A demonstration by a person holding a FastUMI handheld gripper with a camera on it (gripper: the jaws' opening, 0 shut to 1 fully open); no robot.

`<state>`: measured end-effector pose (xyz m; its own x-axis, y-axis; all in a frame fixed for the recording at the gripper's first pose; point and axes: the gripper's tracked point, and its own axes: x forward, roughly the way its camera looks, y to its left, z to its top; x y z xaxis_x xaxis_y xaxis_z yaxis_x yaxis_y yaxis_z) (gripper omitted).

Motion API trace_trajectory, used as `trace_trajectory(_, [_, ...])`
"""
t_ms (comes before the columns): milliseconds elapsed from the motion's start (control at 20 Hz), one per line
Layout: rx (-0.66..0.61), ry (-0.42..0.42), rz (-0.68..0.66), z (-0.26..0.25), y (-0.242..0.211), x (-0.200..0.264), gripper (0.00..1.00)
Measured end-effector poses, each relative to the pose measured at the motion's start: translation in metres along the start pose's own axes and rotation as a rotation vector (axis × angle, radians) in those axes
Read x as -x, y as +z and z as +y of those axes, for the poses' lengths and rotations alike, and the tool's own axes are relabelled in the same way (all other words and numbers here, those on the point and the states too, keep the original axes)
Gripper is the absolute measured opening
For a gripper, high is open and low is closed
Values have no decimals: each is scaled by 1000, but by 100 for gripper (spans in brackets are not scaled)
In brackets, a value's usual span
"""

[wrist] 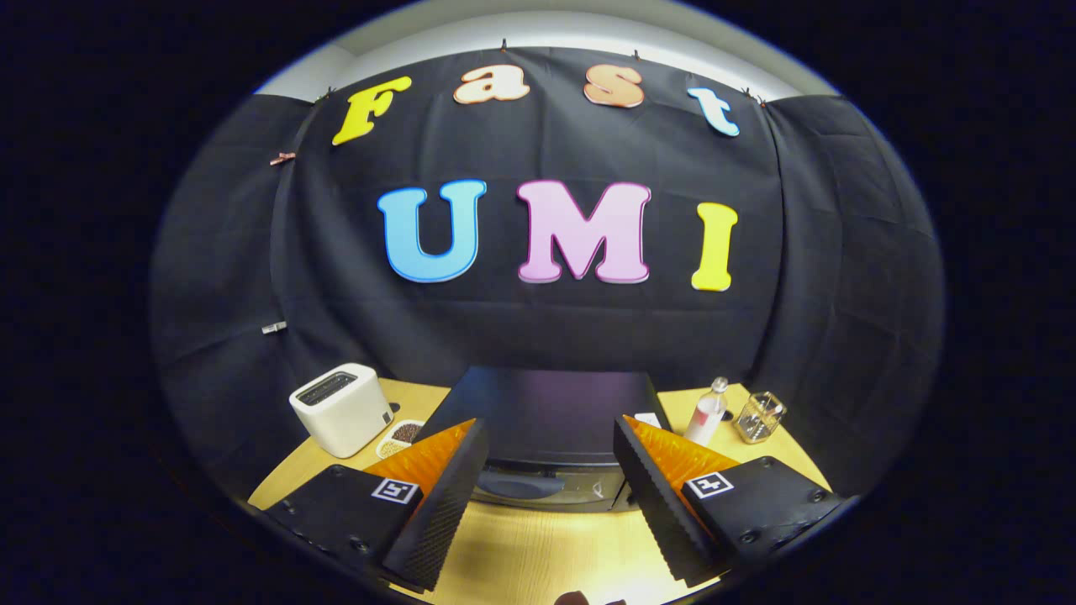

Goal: Open the toaster oven, put the food inside, and close the toaster oven door.

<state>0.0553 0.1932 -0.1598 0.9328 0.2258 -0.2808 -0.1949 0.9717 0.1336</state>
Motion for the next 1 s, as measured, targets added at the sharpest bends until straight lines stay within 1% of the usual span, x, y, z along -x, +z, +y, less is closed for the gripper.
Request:
trace_trajectory(100, [15, 1, -51, -9, 26, 24, 99])
trace_trajectory(200, [24, -4, -91, -18, 44, 42, 99])
trace_trajectory(450, [14, -36, -152, -41, 63, 70, 99])
trace_trajectory(750, [42, -73, -182, -68, 65, 104, 98])
trace_trajectory(1000, [18, -83, -166, -78, 59, 112, 99])
